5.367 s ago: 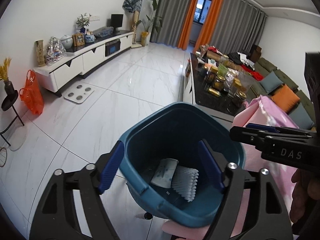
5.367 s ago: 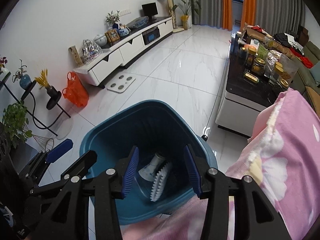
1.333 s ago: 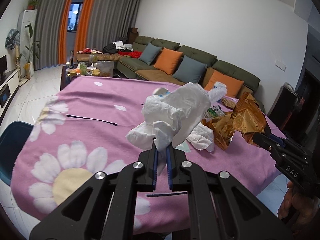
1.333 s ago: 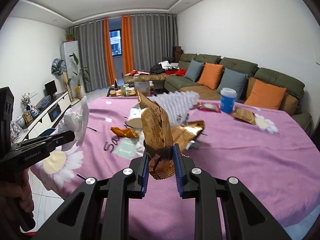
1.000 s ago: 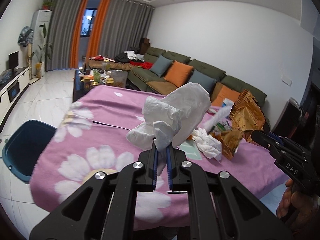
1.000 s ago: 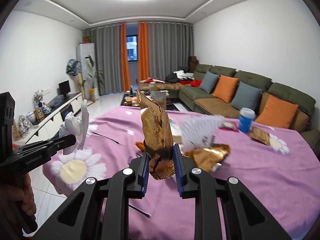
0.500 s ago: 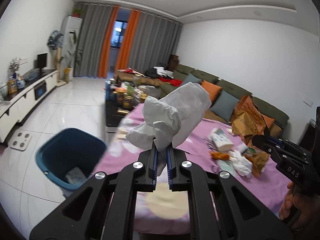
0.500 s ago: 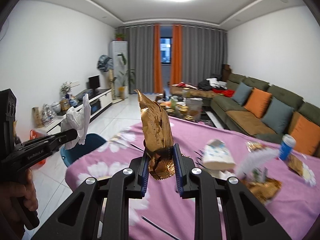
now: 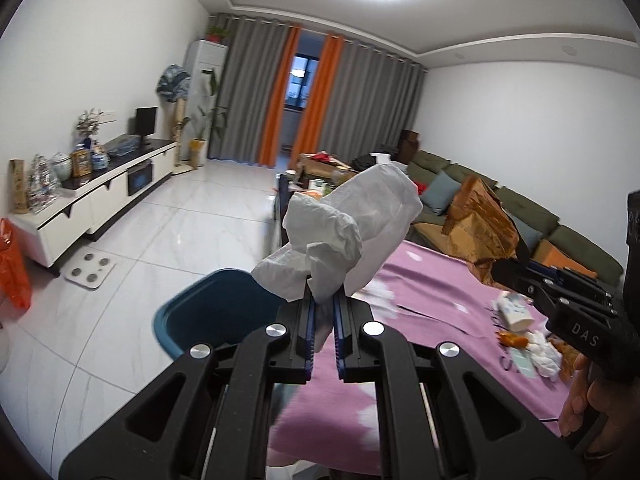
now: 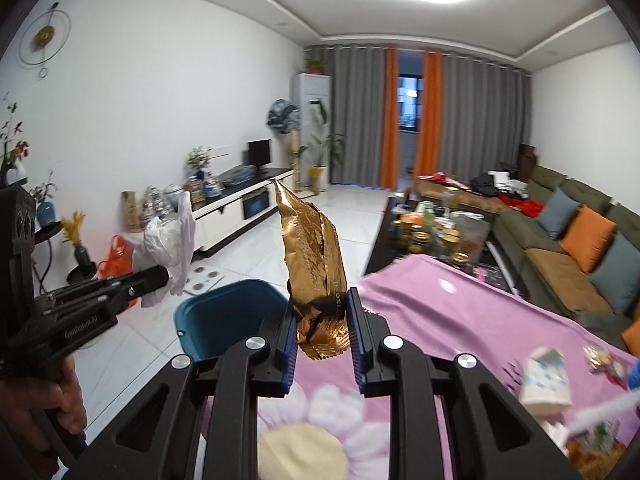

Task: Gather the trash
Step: 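Carry the tissues and gold wrapper over the teal bin and open both tools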

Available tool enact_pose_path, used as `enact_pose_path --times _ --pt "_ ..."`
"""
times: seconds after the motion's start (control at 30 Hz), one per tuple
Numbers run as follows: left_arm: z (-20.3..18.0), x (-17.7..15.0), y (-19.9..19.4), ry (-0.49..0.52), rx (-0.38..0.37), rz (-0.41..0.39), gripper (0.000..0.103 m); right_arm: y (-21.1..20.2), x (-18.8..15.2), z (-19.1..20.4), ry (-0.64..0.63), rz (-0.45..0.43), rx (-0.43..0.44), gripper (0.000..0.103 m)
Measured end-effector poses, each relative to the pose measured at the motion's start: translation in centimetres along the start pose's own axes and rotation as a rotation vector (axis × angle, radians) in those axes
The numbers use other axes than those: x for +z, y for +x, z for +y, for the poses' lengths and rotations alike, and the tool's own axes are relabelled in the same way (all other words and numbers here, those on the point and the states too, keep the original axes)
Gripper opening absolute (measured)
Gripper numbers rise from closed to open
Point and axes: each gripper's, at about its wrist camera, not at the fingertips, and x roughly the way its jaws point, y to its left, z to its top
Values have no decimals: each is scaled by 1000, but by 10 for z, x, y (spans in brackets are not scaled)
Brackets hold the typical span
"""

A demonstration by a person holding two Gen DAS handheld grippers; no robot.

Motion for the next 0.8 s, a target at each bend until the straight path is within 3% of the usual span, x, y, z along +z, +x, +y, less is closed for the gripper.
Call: enact_pose_path --times 0.43,0.8 --pt "48 -2 25 -67 87 53 8 94 17 38 -34 138 154 21" --pt "72 -22 95 -149 131 148 8 172 10 50 10 321 222 21"
